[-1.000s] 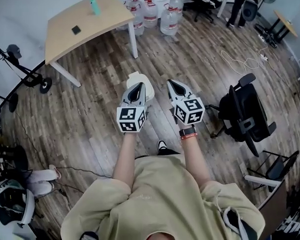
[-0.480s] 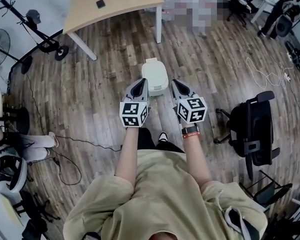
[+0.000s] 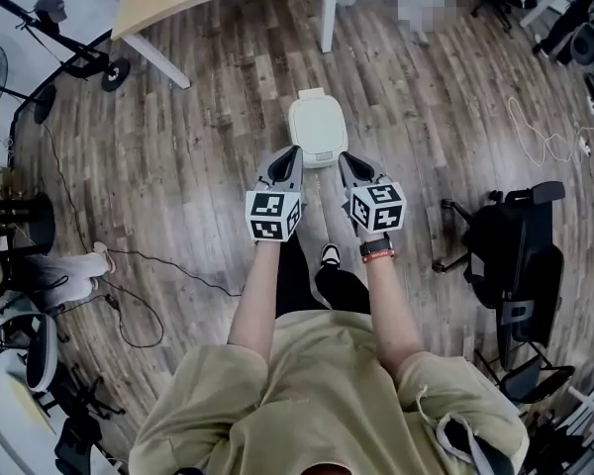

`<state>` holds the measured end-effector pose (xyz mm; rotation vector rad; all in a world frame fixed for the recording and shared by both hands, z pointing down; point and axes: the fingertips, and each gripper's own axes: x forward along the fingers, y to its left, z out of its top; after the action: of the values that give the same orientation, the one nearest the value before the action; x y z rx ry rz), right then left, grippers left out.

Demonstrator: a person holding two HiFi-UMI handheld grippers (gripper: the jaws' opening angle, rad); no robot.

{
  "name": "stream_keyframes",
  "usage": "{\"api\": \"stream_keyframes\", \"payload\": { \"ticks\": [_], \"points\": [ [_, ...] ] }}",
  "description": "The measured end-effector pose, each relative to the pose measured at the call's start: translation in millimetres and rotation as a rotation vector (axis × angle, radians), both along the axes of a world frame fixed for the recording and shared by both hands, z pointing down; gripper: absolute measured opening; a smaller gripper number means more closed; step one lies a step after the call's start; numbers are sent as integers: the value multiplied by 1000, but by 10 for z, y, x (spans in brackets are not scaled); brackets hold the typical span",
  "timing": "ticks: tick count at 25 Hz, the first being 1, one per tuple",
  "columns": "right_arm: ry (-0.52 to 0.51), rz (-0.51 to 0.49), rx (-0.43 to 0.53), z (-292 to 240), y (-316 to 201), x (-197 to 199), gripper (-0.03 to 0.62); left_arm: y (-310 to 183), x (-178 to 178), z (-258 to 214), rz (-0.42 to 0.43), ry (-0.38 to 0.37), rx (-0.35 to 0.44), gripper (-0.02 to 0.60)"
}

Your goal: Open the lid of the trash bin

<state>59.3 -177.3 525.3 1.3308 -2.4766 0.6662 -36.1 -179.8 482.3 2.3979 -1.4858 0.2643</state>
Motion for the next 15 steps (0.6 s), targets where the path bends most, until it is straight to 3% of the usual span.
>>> {"api": "stream_keyframes", "payload": {
  "ticks": [15],
  "points": [
    [31,-39,-195,1683,-725,-274,15,-753,-133,1557,71,-15,-126,23]
  ]
}}
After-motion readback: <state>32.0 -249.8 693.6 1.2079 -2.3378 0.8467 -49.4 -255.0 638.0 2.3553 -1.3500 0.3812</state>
